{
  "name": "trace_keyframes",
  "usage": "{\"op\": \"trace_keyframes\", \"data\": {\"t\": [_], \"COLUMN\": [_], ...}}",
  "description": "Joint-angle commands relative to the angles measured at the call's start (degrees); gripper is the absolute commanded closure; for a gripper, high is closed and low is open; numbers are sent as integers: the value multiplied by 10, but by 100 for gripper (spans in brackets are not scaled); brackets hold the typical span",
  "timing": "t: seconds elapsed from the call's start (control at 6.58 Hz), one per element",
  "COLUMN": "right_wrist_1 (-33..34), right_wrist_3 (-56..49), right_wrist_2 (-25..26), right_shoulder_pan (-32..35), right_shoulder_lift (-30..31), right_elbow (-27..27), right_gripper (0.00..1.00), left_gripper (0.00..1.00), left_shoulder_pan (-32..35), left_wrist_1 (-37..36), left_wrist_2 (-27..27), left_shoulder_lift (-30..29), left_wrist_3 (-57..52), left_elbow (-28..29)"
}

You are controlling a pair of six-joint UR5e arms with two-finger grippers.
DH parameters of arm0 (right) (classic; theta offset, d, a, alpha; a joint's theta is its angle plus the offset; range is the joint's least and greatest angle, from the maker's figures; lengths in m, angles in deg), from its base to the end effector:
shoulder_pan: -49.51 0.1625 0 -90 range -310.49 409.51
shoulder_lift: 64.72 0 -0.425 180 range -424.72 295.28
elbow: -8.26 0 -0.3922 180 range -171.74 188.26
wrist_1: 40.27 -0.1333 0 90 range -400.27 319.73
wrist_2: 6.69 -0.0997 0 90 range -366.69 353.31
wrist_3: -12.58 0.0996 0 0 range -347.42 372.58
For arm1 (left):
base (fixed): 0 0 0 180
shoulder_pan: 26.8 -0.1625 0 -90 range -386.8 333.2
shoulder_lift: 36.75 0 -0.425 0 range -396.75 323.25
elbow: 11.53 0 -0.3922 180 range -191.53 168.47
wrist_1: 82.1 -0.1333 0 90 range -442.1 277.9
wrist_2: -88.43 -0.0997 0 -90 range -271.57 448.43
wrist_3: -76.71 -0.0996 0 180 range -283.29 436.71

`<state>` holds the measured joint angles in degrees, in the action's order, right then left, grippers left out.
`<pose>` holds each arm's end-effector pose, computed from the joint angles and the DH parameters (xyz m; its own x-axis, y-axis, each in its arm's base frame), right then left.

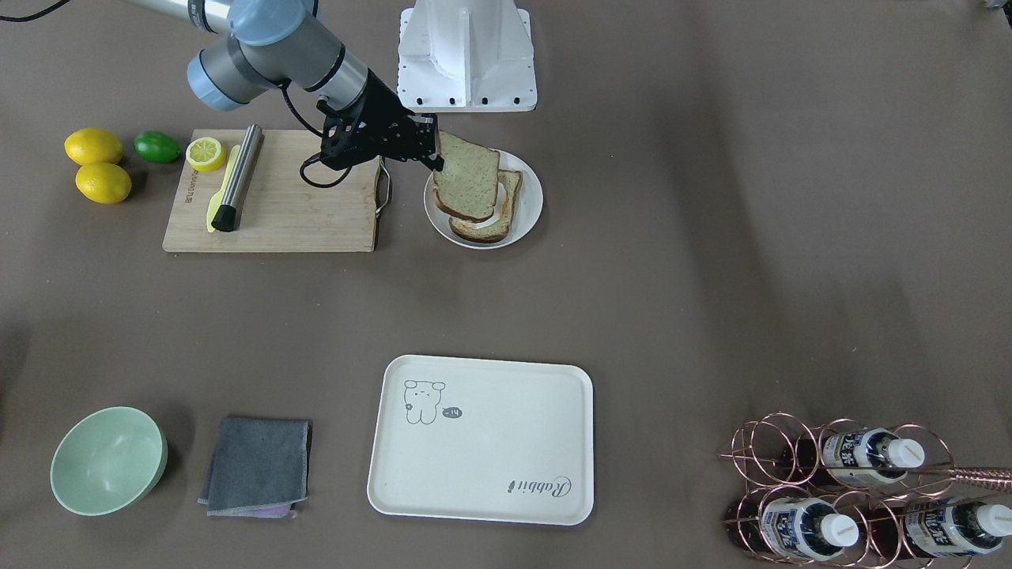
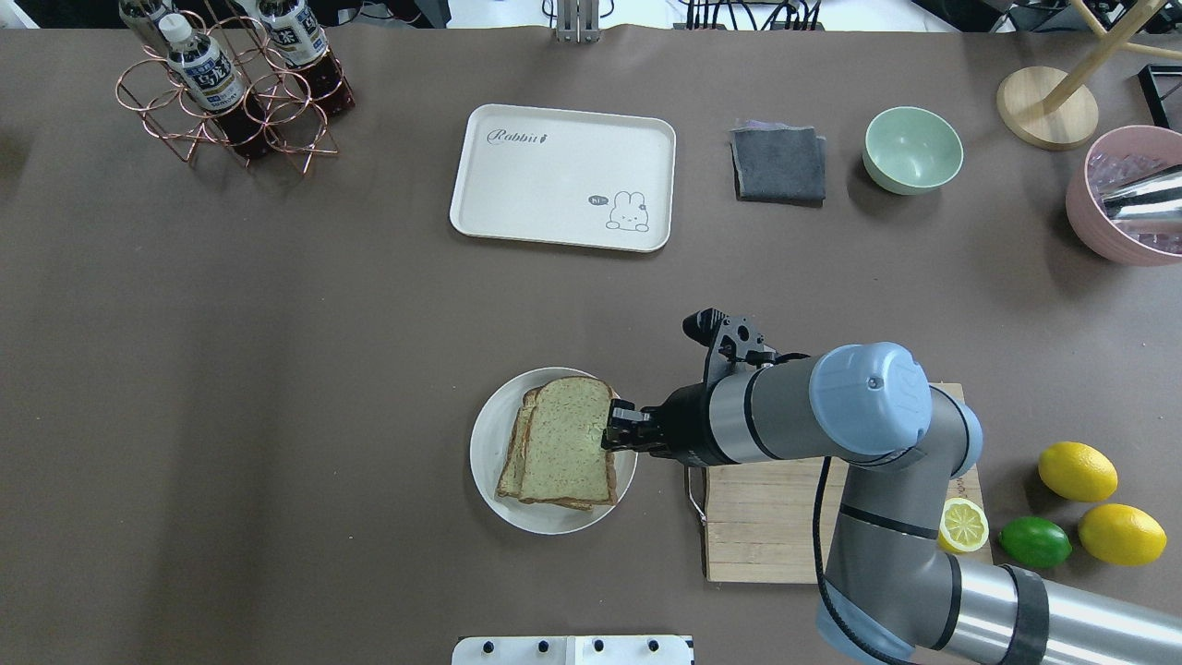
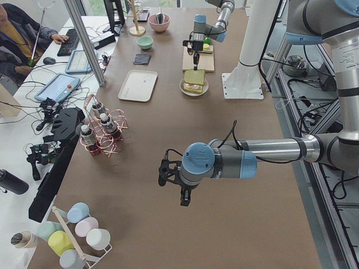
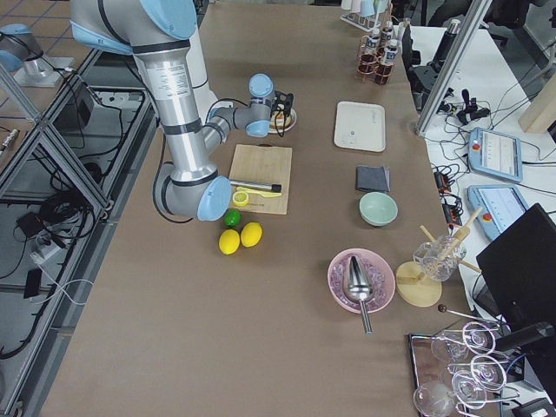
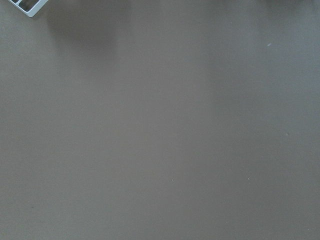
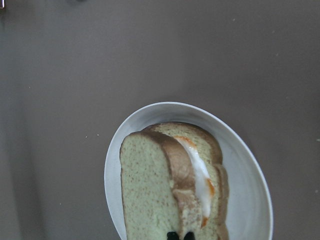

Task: Make sandwich and place on tray
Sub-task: 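Carry the bread slice with the right gripper onto the egg toast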

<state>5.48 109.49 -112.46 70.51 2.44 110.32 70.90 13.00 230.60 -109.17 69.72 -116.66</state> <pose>-0.5216 -0.3140 0.2499 0.1629 0.1866 0.9688 -0.1161 0.9788 -0.1689 -0.1032 -0.3553 0.6408 0.6244 0.0748 -0.7775 0.0583 0.9882 0.1419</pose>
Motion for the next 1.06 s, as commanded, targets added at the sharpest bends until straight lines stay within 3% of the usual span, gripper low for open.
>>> {"op": "trace_keyframes", "data": {"t": [0.0,0.76,0.91], "right_wrist_1": [0,-2,-2], "right_wrist_3": [13,22,30], "right_wrist_2": [26,29,36], "right_shoulder_pan": [-19,-12,-13], "right_shoulder_lift": [-25,-20,-20], "right_elbow": [-22,-34,-34], "right_gripper": [100,100,74], "left_gripper": [2,2,2], "left_shoulder_pan": [0,0,0], "left_wrist_1": [0,1,1], "left_wrist_2": [0,0,0], "left_shoulder_lift": [0,2,3], "left_wrist_3": [0,0,0], "left_elbow": [0,0,0]}}
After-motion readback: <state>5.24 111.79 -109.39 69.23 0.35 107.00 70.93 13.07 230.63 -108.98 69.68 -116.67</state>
